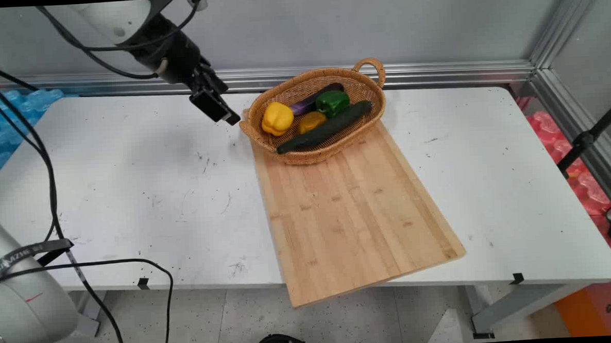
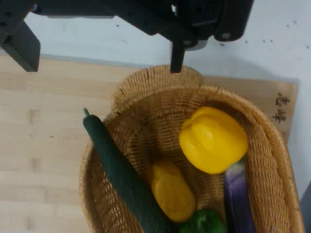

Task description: Pick up the potato from the vegetable basket

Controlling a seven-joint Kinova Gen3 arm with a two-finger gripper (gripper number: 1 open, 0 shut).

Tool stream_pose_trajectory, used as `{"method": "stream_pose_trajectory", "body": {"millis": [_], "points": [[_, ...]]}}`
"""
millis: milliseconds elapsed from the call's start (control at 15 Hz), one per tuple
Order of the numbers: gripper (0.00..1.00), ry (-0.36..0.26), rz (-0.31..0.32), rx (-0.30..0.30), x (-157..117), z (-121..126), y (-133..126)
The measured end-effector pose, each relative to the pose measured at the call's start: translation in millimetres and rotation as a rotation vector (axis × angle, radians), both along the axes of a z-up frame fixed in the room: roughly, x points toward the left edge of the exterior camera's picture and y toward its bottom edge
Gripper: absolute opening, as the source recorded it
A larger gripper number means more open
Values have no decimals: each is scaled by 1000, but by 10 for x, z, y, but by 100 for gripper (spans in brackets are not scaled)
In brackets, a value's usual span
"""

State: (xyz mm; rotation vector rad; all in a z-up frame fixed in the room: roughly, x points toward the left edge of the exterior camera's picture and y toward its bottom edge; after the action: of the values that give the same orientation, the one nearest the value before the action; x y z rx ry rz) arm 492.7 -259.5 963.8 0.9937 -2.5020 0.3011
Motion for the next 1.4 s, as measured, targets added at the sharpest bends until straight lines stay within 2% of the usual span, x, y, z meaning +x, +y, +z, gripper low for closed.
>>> {"method": "stream_pose_trajectory", "body": {"millis": [400, 733, 1067, 1400], "points": [[100, -28, -59, -56, -106, -149, -414], [100, -90, -143, -87, -283, -434, -881], [100, -133, -211, -98, -460, -731, -1269], [100, -168, -279, -83, -610, -1024, -1529]]}}
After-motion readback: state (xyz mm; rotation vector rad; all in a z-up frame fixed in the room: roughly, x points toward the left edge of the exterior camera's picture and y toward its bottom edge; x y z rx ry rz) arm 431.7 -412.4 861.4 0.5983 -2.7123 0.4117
